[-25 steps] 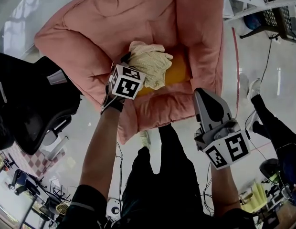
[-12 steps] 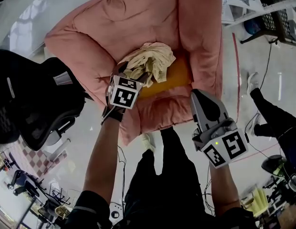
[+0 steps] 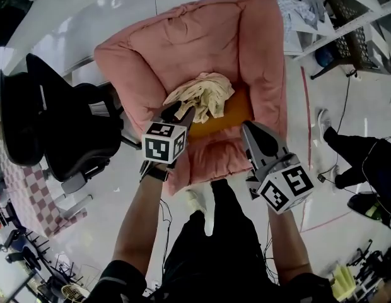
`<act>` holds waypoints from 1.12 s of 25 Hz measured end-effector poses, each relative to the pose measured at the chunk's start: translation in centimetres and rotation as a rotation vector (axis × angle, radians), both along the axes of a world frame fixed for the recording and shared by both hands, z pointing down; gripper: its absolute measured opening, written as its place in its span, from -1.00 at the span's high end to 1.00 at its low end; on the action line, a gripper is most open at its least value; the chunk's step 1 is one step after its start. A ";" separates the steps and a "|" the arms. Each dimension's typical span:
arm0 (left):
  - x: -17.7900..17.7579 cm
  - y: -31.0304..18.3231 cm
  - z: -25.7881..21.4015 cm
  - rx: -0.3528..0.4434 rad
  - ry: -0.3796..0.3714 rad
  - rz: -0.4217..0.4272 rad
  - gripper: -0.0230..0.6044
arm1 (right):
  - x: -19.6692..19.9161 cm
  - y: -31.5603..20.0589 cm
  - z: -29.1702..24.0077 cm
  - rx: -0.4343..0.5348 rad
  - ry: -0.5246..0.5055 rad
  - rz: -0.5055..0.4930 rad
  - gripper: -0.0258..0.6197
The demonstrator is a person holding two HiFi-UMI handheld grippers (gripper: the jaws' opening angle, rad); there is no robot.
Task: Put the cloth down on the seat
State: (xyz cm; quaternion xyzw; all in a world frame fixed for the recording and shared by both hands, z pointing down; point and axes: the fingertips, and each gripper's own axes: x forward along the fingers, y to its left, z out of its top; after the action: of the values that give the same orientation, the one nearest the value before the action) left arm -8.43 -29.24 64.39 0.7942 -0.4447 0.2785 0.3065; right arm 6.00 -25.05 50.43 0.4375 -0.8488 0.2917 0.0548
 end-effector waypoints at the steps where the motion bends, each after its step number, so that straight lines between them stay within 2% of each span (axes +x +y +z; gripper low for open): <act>1: -0.2 0.5 -1.3 0.015 0.016 -0.011 0.47 | -0.3 0.6 -0.6 0.005 0.005 -0.003 0.91; 4: -0.7 2.1 -5.4 0.066 0.079 -0.057 0.70 | -1.2 2.4 -2.3 0.024 0.031 -0.017 0.91; 7: -0.8 3.7 -9.4 0.113 0.141 -0.086 0.80 | -2.1 4.2 -3.9 0.044 0.052 -0.019 0.91; 10: -1.1 6.0 -13.1 0.153 0.174 -0.089 0.85 | -2.8 6.0 -5.5 0.061 0.075 -0.011 0.91; 15: -2.3 10.1 -18.3 0.210 0.180 -0.082 0.91 | -4.3 8.2 -8.6 0.126 0.131 -0.005 0.91; 20: -3.4 13.9 -22.9 0.277 0.173 -0.054 0.91 | -5.7 10.1 -12.1 0.211 0.138 0.002 0.91; 28: -6.6 18.7 -29.7 0.390 0.208 -0.118 0.91 | -8.1 13.9 -17.8 0.303 0.147 -0.003 0.91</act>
State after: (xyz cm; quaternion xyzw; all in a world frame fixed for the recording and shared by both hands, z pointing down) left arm -15.02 -10.57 34.71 0.8355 -0.5018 0.0854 0.2069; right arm -2.12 -11.18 32.67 0.4596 -0.8775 0.1274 0.0506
